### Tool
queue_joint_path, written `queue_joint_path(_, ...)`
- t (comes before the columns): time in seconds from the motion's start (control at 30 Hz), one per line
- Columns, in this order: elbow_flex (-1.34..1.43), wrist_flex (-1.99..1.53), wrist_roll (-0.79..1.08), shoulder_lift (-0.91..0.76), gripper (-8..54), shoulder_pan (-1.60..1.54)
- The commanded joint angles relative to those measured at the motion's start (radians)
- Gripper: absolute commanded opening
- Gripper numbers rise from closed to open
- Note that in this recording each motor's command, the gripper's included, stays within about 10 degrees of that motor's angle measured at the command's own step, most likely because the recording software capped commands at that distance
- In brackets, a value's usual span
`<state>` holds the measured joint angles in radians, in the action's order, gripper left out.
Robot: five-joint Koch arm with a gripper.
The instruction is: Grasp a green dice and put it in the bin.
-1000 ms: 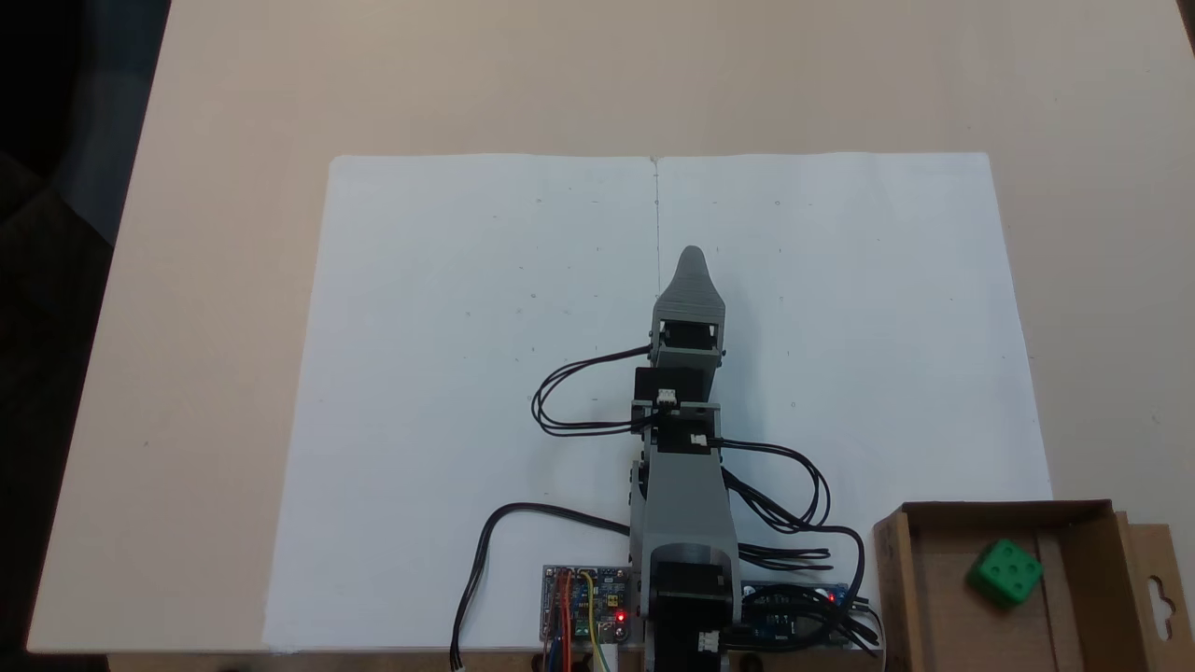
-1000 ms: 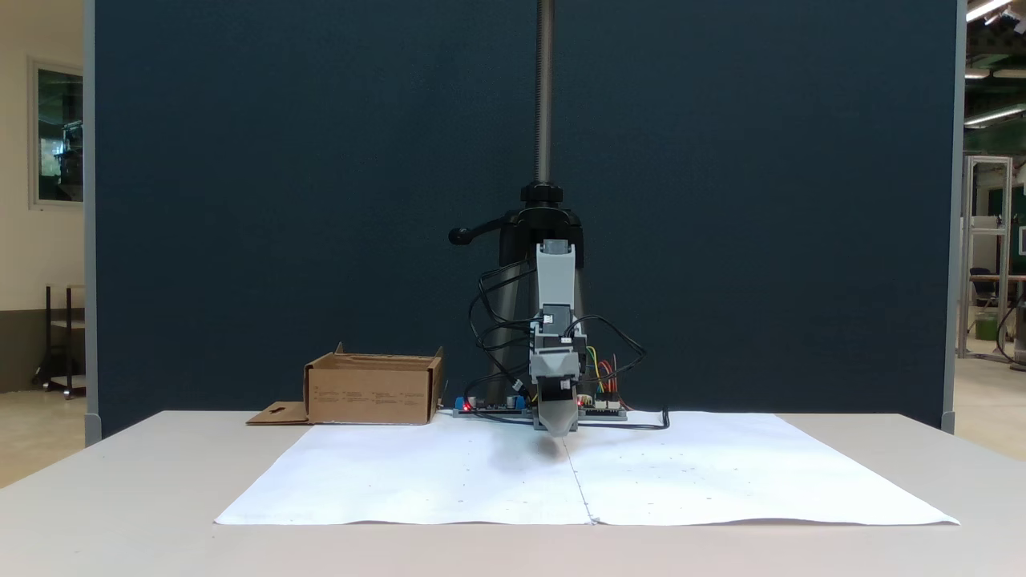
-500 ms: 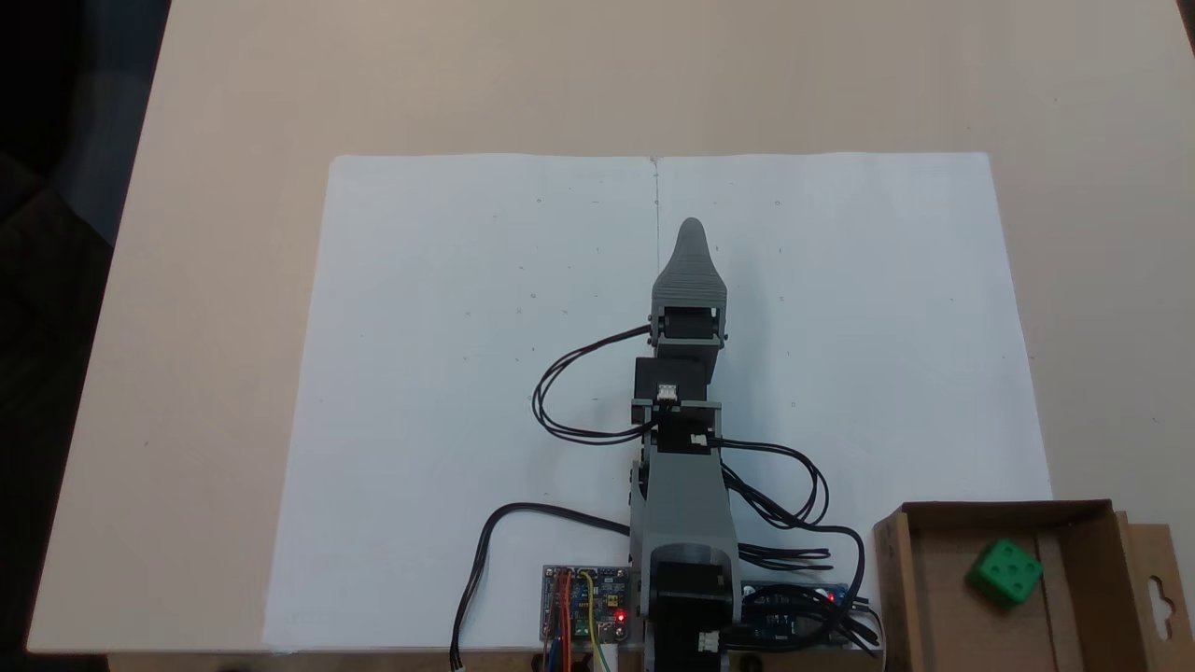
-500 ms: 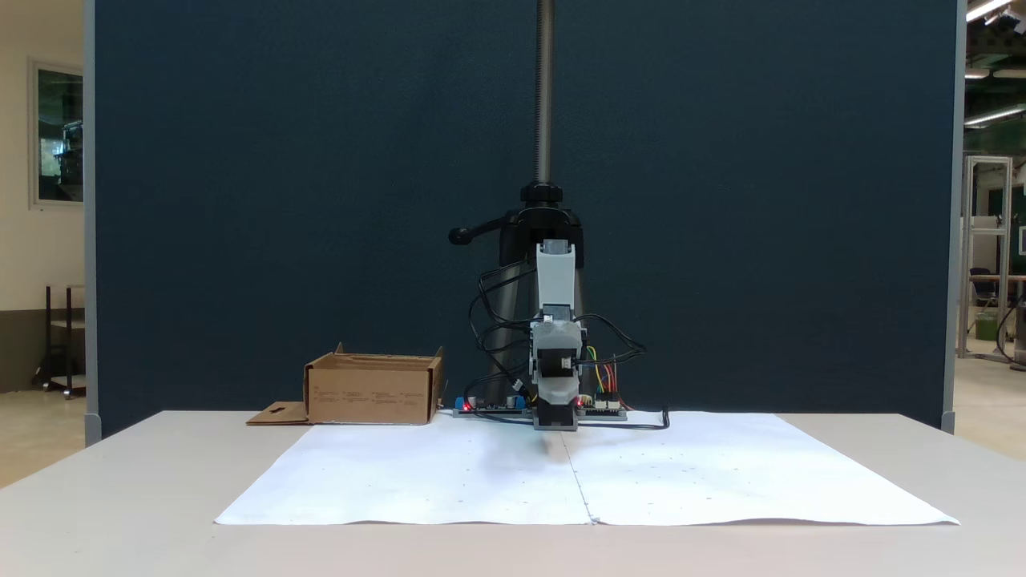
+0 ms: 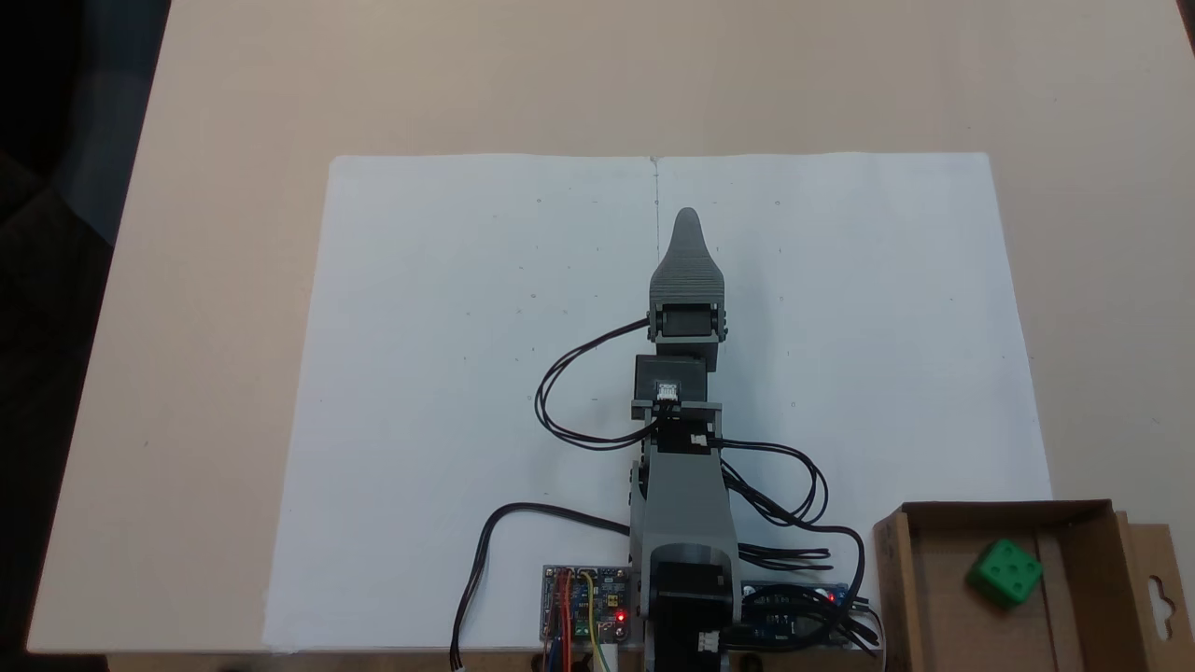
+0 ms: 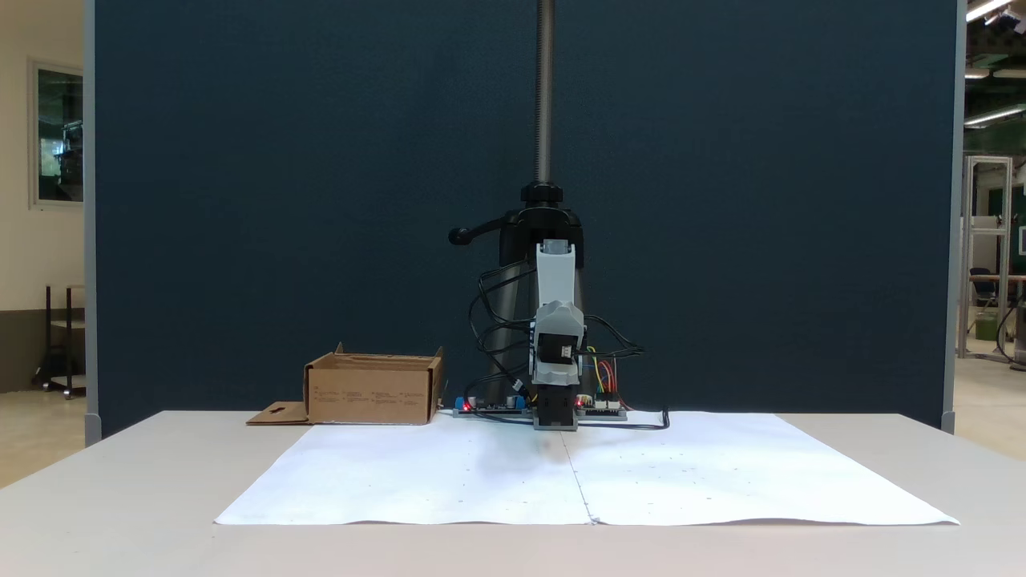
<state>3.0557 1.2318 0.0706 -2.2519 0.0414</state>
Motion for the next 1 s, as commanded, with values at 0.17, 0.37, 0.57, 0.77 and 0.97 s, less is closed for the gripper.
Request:
queue_joint_path(0.17, 0.075, 0.141, 0.072, -0.114, 45.4, 0.008)
queue_joint_path(0.37, 0.075, 0.141, 0.072, -0.114, 45.4, 0.011)
queue_joint_path(0.57, 0.075, 0.146, 0.071, -0.114, 45.3, 0.028)
queue_joint_path(0.77, 0.075, 0.156, 0.071, -0.114, 44.8, 0.028)
queue_joint_path(0.97, 0.075, 0.172, 0.069, -0.115, 44.9, 0.017)
